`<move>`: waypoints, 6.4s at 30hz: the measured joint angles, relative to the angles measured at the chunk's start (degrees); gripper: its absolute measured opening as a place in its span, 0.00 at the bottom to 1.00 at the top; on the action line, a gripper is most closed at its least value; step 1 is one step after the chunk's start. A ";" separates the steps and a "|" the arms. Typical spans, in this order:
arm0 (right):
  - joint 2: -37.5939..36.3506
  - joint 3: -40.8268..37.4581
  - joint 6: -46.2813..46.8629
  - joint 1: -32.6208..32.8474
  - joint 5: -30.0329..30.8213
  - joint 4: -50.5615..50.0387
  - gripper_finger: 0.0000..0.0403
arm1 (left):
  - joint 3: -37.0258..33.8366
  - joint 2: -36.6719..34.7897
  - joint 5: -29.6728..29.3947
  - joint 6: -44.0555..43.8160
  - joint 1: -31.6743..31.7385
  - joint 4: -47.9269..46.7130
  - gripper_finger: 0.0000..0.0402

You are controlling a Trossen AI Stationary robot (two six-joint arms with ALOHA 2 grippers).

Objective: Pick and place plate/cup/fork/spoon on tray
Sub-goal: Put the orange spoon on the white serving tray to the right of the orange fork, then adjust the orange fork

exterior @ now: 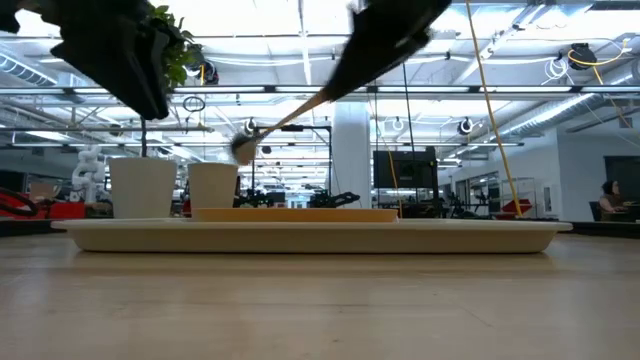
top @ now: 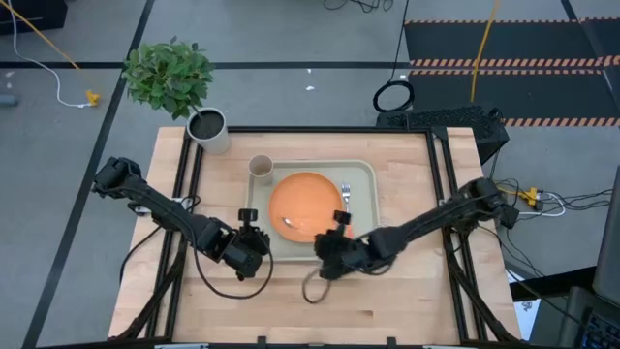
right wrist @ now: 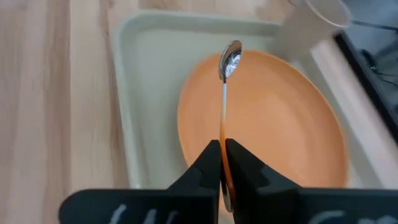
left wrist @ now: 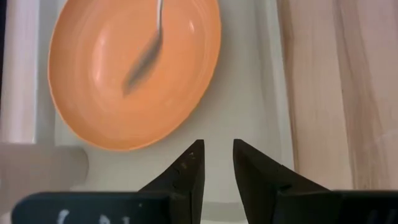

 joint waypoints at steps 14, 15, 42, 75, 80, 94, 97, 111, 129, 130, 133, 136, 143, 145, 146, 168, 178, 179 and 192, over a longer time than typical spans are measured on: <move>-7.57 0.00 31.85 13.61 2.90 -44.90 0.00 | 0.87 -0.02 0.05 -2.39 1.55 -0.80 0.22; -7.57 0.00 33.02 13.78 2.87 -47.38 0.00 | 0.87 -0.02 0.05 -2.92 1.90 -0.80 0.22; -2.26 -4.20 25.75 0.45 1.60 -53.76 0.00 | 0.81 -0.02 0.03 -7.27 4.66 4.05 0.22; -2.11 -17.38 14.76 -7.67 -6.47 -31.06 0.06 | 0.79 -0.02 0.01 -6.70 4.66 5.23 0.22; -2.11 -17.51 15.39 -7.71 -9.08 -29.69 0.10 | 0.79 -0.02 0.01 -5.99 4.66 5.32 0.22; -2.02 -17.59 18.98 -8.31 -17.42 -26.18 0.13 | 0.79 -0.02 0.01 -5.72 4.70 5.47 0.22; -2.02 -17.59 19.12 -8.31 -16.54 -26.04 0.12 | 0.79 -0.01 0.01 -5.72 4.70 5.48 0.22; -2.17 -17.49 32.62 -8.29 -13.68 -34.82 0.01 | 0.79 -0.01 0.01 -5.57 4.70 5.48 0.22; -2.17 -16.72 40.73 -10.14 -16.07 -41.97 0.02 | 0.79 0.00 -0.03 -4.39 7.98 8.51 0.22; -2.17 -16.72 41.02 -10.44 -16.55 -42.01 0.03 | 0.79 0.00 -0.01 -4.34 7.98 8.49 0.22; -2.17 -16.72 41.12 -11.05 -17.71 -41.51 0.07 | 0.79 0.00 0.01 -4.23 7.96 8.47 0.22; -2.17 -16.72 41.19 -11.24 -18.91 -40.34 0.14 | 0.79 0.00 0.01 -4.00 7.98 8.45 0.22; -2.17 -16.72 41.85 -11.24 -20.76 -38.55 0.29 | 0.79 0.00 0.03 -3.10 7.98 8.45 0.22; -2.19 -16.72 42.25 -11.24 -21.04 -38.64 0.32 | 0.79 0.00 0.03 -3.11 7.98 8.44 0.22; -2.19 -16.72 42.41 -11.24 -21.07 -38.68 0.34 | 0.79 0.00 0.03 -3.11 7.98 8.44 0.22; -2.22 -16.72 33.69 -11.11 -28.94 -40.79 0.42 | 0.79 0.00 0.05 -2.78 7.98 8.41 0.22; -10.97 -16.72 34.86 -9.76 -27.28 -37.19 0.42 | 0.79 0.00 0.08 -2.66 7.98 8.49 0.22; -12.54 -16.72 34.24 -9.34 -25.45 -34.92 0.42 | 0.79 0.00 0.07 -2.67 7.98 8.54 0.22; -19.04 -30.61 2.30 -7.80 -15.10 14.49 0.20 | 0.79 0.00 0.06 -1.96 7.98 10.65 0.22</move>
